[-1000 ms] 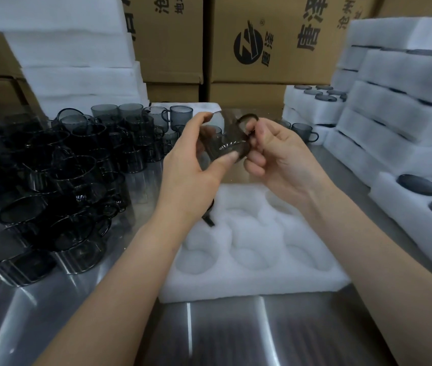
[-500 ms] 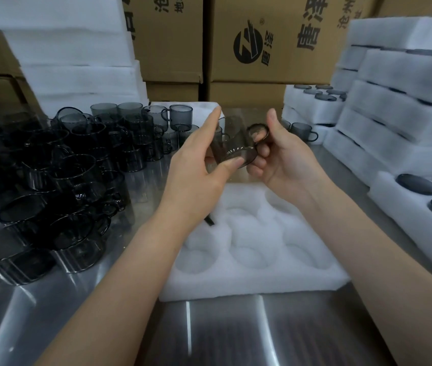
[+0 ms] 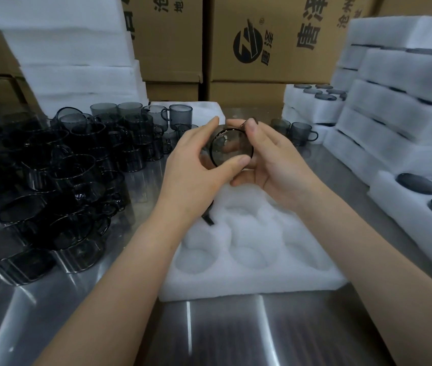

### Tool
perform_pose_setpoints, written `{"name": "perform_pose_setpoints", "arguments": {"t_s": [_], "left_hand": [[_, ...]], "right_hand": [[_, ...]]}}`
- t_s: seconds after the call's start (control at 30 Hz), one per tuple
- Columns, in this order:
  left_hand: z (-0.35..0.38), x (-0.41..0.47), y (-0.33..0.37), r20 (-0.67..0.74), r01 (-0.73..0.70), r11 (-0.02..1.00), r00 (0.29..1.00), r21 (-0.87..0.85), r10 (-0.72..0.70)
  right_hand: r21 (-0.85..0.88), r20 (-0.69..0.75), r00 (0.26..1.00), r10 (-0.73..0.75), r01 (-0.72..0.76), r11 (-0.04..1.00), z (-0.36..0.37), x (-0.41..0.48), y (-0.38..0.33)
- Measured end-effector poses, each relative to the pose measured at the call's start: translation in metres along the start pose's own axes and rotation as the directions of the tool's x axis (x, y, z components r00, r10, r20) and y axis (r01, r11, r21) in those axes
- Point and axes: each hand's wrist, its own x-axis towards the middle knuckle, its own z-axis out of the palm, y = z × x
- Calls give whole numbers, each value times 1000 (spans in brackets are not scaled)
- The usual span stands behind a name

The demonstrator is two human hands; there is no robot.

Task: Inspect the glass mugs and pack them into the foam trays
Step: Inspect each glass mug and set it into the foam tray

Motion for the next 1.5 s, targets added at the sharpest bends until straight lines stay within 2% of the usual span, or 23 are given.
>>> {"name": "perform_pose_setpoints", "arguments": {"t_s": [0.13, 0.37, 0.5, 0.63, 0.73, 0.9, 0.97, 1.03, 1.1, 1.23, 1.37, 1.5], "left_hand": [[0, -1, 2, -58, -6, 999, 998, 53, 9], [-1, -3, 7, -156, -125, 989, 978, 84, 137], [-1, -1, 2, -141, -160, 983, 975, 93, 173], [2, -1, 2, -145, -174, 978, 971, 118, 190], [3, -1, 3, -115, -169, 981, 977, 94, 179], [0, -1, 1, -95, -128, 991, 987, 51, 132], [-1, -1, 1, -128, -105, 992, 985, 69, 113], [-4, 2, -1, -211, -59, 995, 975, 84, 75], [-8, 5, -4, -264, 38, 996, 965, 79, -16], [-14, 9, -16, -178, 269, 932, 957, 243, -230], [-15, 11, -22, -95, 333, 910, 943, 249, -319], [-15, 9, -24, -55, 337, 888, 940, 312, -337]], "right_hand": [[-34, 25, 1000, 11, -10, 999, 3, -2, -1], [-31, 74, 996, 45, -43, 999, 4, -3, -3], [-20, 59, 995, 79, -78, 997, 5, -2, -2], [74, 72, 987, 140, -146, 987, 4, 0, -2], [153, 149, 976, 157, -180, 972, -2, 1, -1], [198, 375, 917, 139, -225, 954, -9, 2, 0], [187, 397, 911, 114, -202, 961, -10, 2, 1], [167, 353, 930, 99, -167, 972, -11, 1, 0], [73, 274, 956, 106, -130, 989, -13, 1, -2], [-273, 187, 975, 123, -68, 959, -15, -5, -9], [-577, 203, 972, 115, 24, 817, -16, -11, -17], [-654, 228, 960, 165, 25, 756, -16, -18, -18]]}}
